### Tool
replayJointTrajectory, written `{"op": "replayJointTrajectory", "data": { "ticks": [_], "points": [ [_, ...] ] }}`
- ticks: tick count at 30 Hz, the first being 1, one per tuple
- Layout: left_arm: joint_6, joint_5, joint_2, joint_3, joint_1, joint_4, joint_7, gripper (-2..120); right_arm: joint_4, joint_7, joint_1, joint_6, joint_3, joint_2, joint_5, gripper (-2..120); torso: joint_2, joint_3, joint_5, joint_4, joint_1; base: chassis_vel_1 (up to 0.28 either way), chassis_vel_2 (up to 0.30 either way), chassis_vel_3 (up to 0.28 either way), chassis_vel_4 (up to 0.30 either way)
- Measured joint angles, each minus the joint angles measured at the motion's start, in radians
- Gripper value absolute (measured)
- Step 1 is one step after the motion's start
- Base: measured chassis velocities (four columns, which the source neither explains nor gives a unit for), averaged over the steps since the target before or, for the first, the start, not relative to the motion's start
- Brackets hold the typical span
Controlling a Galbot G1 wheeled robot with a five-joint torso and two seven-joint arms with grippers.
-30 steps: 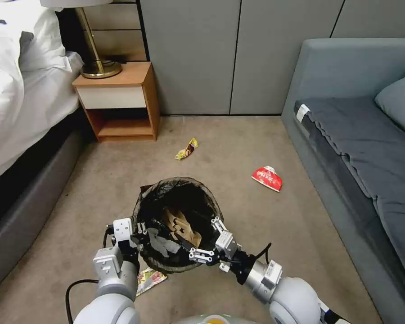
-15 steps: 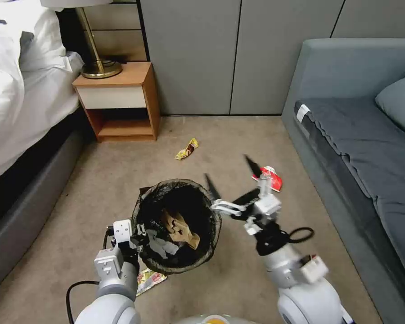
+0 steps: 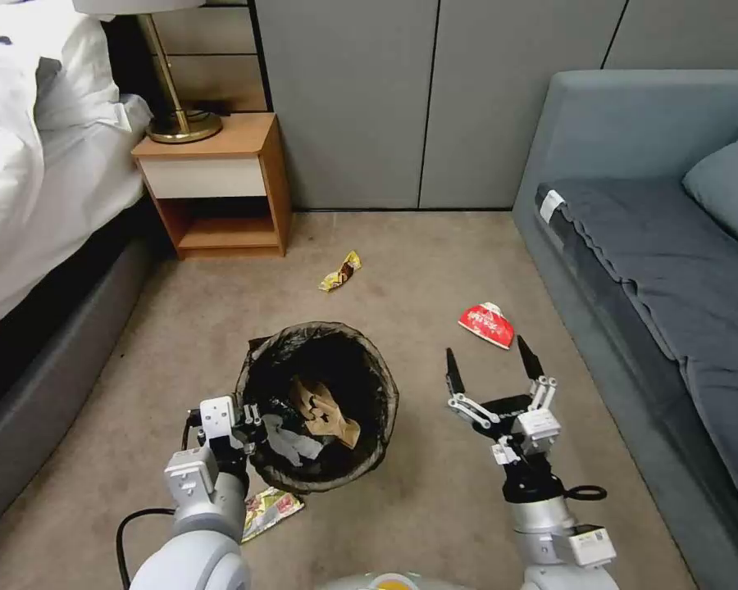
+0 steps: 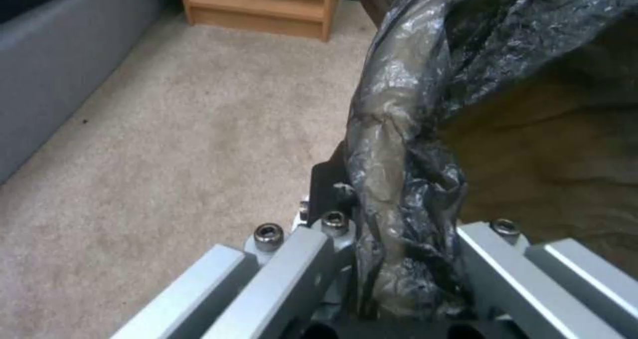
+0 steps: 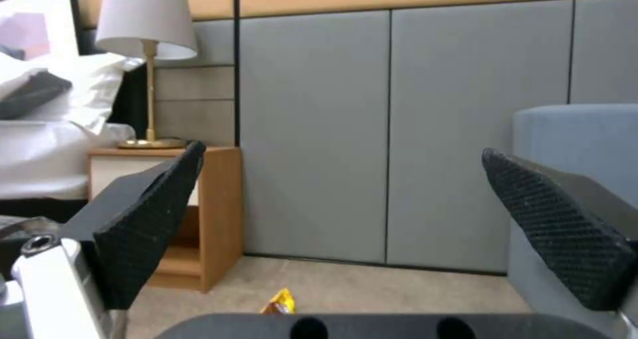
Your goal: Pick up the trash bin, then pick up the garbage from the floor and place it into the trash bin.
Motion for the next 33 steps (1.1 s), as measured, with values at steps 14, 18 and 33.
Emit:
{"op": "replayJointTrajectory", "data": {
  "ticks": [14,18,33],
  "points": [
    [-0.007,0.006,-0.001,0.004,0.0,0.0,-0.001,1,-0.021,0.068,0.041,-0.07,0.047,0.0,-0.006,100,0.0,0.0,0.0,0.0,0.0,0.0,0.0,0.0,0.0],
    [-0.005,0.005,0.0,0.004,-0.003,0.001,-0.001,1,-0.024,0.073,0.054,-0.075,0.056,0.0,-0.005,100,0.0,0.0,0.0,0.0,0.0,0.0,0.0,0.0,0.0],
    [-0.001,0.0,0.002,-0.003,-0.007,0.002,-0.002,1,-0.034,0.073,0.096,-0.086,0.065,-0.003,-0.004,100,0.0,0.0,-0.0001,0.0001,0.0,-0.153,0.151,0.156,-0.15]
  ]
}}
